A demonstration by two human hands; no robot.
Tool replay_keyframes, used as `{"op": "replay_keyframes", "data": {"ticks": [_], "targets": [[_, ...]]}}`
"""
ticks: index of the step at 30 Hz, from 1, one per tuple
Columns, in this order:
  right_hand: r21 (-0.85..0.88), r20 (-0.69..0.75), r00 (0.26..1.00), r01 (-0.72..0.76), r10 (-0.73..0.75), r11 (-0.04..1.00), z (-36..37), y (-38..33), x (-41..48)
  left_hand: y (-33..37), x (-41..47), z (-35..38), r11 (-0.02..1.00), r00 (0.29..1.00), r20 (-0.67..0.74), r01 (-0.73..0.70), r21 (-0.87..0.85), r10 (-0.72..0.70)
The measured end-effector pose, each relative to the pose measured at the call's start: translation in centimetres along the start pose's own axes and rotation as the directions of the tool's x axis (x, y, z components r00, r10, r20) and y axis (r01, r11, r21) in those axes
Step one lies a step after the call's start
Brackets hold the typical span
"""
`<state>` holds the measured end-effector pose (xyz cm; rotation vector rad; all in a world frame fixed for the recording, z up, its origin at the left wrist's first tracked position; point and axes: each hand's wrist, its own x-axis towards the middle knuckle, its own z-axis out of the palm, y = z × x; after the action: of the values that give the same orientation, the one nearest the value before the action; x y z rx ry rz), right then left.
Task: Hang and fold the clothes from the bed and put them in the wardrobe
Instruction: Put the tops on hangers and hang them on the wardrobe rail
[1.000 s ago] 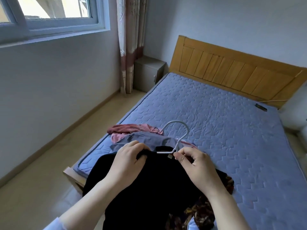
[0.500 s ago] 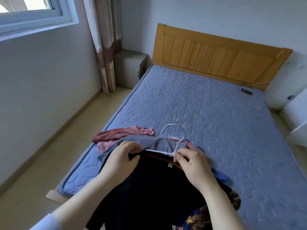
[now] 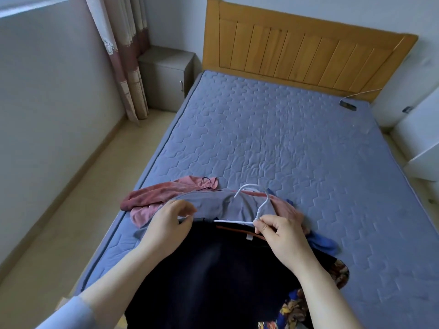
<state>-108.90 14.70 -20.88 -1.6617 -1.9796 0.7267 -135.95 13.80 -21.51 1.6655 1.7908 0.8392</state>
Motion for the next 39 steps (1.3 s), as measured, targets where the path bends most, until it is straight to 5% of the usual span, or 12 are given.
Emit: {"op": "replay_keyframes", "data": {"ticks": [15,29,39], "targets": [[-0.253,-0.069,0.959,-0.282,0.274,0.925,12.6,3.8,11.6,-12.8,11.6,4.0,0.989,0.972,0.212,0.071,0.132,-0.098],[-0.160,-0.002,0.957,-0.285,0.288,0.945,22.1,14.2,19.5,-22.9,20.4,13.8,0.946,0.951,0.158,0.227,0.231,-0.267],[-0.074,-0.097,0.959,-0.273,0.265,0.959,25.2,19.0,24.3,-27.8,27.0,20.6,0.917,0.934,0.144,0.278,0.286,-0.328]]}}
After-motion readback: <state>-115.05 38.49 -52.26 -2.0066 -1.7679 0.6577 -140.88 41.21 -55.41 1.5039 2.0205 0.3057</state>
